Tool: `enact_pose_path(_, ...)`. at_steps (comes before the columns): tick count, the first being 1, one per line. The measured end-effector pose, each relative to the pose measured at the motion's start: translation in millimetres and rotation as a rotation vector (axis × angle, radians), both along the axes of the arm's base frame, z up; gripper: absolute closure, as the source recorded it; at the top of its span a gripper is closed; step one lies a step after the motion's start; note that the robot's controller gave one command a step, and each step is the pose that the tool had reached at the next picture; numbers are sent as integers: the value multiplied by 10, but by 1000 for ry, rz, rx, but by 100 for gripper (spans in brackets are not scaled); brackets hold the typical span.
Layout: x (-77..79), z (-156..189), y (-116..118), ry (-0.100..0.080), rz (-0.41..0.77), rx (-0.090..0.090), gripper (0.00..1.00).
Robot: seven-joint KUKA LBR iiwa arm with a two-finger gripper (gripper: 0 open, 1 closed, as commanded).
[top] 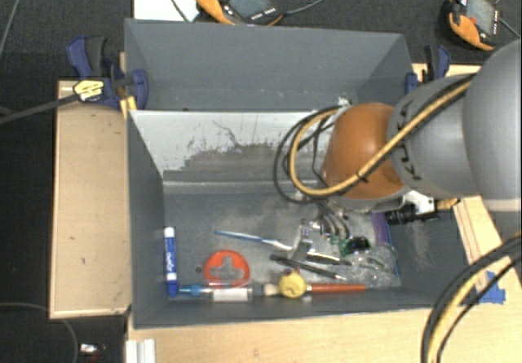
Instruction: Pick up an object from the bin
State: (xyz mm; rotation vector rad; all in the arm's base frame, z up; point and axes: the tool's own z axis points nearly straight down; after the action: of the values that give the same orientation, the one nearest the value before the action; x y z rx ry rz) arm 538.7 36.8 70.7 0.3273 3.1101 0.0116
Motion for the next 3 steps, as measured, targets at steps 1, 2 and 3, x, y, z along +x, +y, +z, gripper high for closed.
enact_pose_path(1,-230,28,163,-5,220,-6,0)
enact_pose_path(2,-400,36,151,-19,-76,-1,0)
enact_pose_path(3,-222,33,161,-11,214,-6,100)
